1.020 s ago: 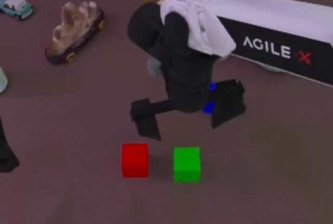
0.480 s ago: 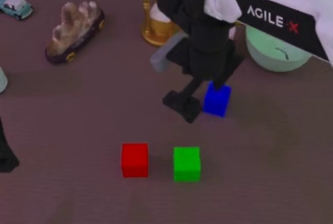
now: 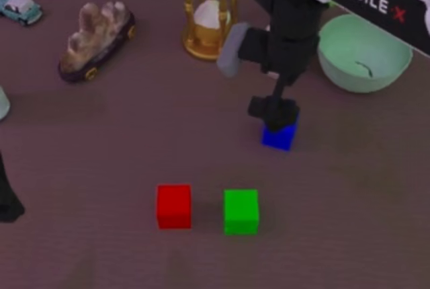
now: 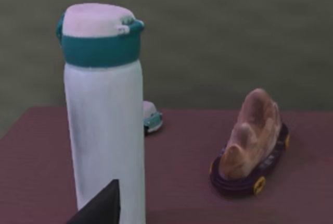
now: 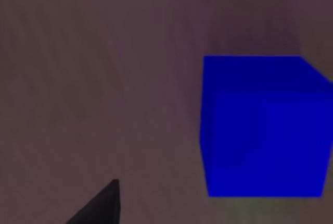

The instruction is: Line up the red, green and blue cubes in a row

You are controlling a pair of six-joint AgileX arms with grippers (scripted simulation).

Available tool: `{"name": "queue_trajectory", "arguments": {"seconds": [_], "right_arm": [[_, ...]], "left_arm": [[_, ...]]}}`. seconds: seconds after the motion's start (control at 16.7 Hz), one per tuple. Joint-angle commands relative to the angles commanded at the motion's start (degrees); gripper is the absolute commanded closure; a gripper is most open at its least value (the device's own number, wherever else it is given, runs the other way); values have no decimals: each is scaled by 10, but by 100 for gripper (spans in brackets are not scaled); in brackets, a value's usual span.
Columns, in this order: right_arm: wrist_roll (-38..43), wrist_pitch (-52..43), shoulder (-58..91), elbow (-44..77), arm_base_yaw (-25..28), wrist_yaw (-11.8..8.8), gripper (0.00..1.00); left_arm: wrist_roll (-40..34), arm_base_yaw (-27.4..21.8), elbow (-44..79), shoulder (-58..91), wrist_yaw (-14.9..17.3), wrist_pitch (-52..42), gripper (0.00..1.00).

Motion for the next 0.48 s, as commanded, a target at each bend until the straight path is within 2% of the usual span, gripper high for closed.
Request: {"name": "queue_trajectory", "arguments": {"seconds": [0.48], "right_arm": [[0,24,2,-22,1,0,0]], "left_arm": [[0,0,0,0,0,0,0]]}}
